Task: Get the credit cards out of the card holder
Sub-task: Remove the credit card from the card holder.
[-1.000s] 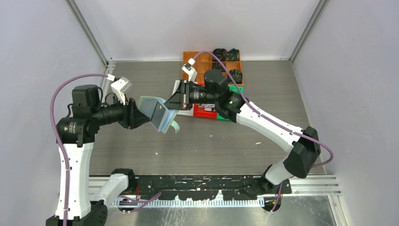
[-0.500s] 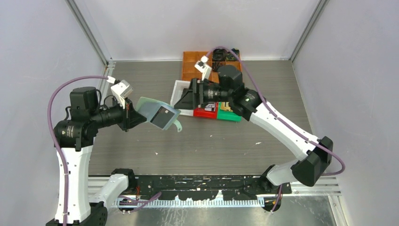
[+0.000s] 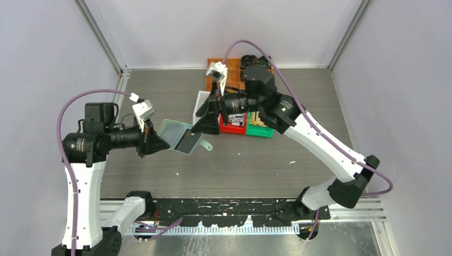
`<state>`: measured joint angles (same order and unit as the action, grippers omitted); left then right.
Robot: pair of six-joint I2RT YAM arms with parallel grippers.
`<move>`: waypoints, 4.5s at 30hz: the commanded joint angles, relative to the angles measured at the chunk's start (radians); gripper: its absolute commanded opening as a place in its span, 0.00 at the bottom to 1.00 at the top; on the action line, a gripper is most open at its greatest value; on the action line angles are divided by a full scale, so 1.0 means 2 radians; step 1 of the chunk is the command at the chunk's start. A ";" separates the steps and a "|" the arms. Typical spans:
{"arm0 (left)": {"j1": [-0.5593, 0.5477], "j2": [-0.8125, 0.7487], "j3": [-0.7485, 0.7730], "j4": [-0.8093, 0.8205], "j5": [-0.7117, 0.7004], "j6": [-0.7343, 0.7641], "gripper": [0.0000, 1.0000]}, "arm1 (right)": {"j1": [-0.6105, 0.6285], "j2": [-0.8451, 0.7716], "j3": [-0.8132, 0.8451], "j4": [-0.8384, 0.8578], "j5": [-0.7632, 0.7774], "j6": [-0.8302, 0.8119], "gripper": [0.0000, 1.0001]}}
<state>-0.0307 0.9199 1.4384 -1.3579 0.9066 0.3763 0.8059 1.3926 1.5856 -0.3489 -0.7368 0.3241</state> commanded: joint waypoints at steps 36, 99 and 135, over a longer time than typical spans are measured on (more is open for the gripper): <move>-0.007 -0.065 -0.036 0.196 0.028 -0.225 1.00 | 0.024 0.045 -0.064 0.410 0.030 0.238 0.01; -0.006 -0.129 -0.131 0.461 0.038 -0.541 0.36 | 0.069 -0.004 -0.190 0.616 0.152 0.298 0.01; -0.007 -0.015 0.033 -0.098 0.110 0.116 0.00 | 0.092 0.073 0.112 -0.145 -0.014 -0.172 0.27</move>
<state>-0.0422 0.8886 1.4574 -1.4769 1.1088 0.5045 0.9752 1.5242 1.7523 -0.5816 -0.8146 0.0463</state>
